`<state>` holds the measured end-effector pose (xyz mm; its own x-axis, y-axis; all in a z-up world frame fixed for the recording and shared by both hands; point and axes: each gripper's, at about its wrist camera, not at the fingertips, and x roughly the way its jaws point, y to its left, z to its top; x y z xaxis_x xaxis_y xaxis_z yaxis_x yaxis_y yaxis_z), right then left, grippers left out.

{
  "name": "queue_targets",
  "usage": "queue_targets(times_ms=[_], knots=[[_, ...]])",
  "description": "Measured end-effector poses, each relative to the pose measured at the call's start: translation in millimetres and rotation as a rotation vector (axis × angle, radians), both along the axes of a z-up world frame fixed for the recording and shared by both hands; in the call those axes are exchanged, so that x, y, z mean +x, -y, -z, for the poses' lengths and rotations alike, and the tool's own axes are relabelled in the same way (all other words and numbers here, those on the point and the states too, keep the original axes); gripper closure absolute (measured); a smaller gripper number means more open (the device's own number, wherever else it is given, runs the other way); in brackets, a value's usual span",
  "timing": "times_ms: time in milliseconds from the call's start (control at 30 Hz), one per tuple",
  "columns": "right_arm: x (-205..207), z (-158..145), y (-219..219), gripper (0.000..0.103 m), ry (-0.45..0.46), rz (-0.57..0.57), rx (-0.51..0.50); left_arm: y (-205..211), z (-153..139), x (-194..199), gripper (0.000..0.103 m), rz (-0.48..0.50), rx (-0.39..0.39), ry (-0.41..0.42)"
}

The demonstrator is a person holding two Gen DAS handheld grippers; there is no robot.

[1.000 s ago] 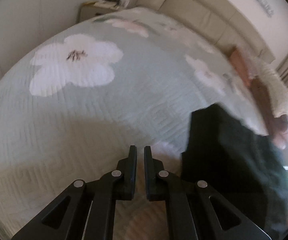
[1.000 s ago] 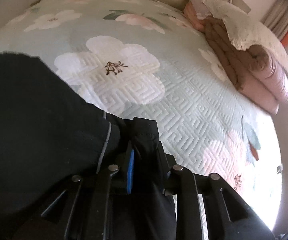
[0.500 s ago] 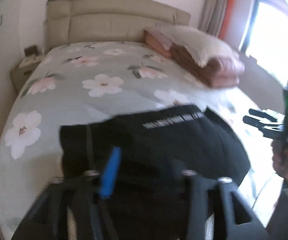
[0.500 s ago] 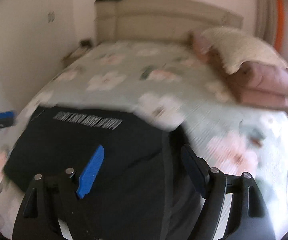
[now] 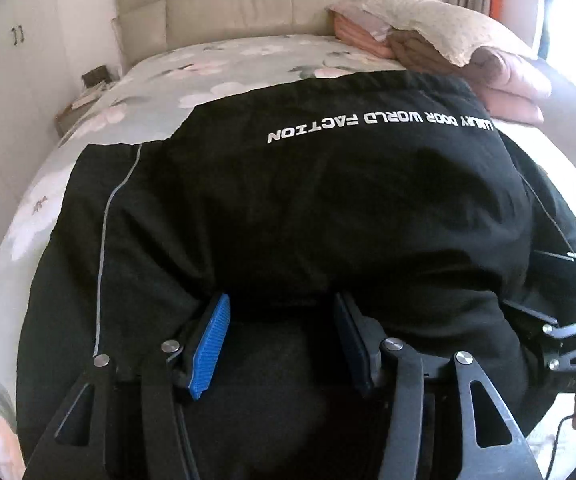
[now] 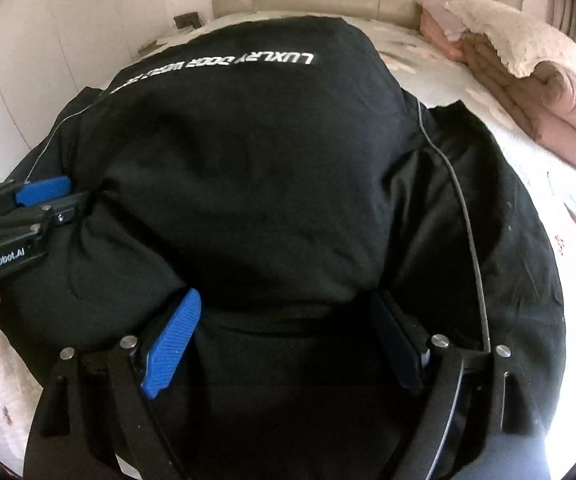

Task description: Fold large clothes

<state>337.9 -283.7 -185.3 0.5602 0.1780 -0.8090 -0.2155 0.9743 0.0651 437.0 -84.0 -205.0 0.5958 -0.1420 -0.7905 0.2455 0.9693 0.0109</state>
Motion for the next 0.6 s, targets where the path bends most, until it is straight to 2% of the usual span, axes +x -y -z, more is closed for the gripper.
queue_targets(times_ms=[167, 333, 400, 500, 600], knots=[[-7, -1, 7, 0.015, 0.035, -0.038, 0.037, -10, -5, -11, 0.046, 0.046, -0.051, 0.034], [-32, 10, 14, 0.014, 0.210, -0.028, 0.088, -20, 0, -33, 0.046, 0.082, -0.144, 0.146], [-34, 9, 11, 0.014, 0.229, 0.005, 0.054, -24, 0, -38, 0.046, 0.074, -0.175, 0.150], [-25, 0, 12, 0.014, 0.146, 0.047, 0.065, -27, -12, -34, 0.045, 0.075, -0.199, 0.084], [-16, -17, 23, 0.014, 0.040, 0.053, 0.126, -32, -39, -30, 0.045, 0.080, -0.276, -0.003]])
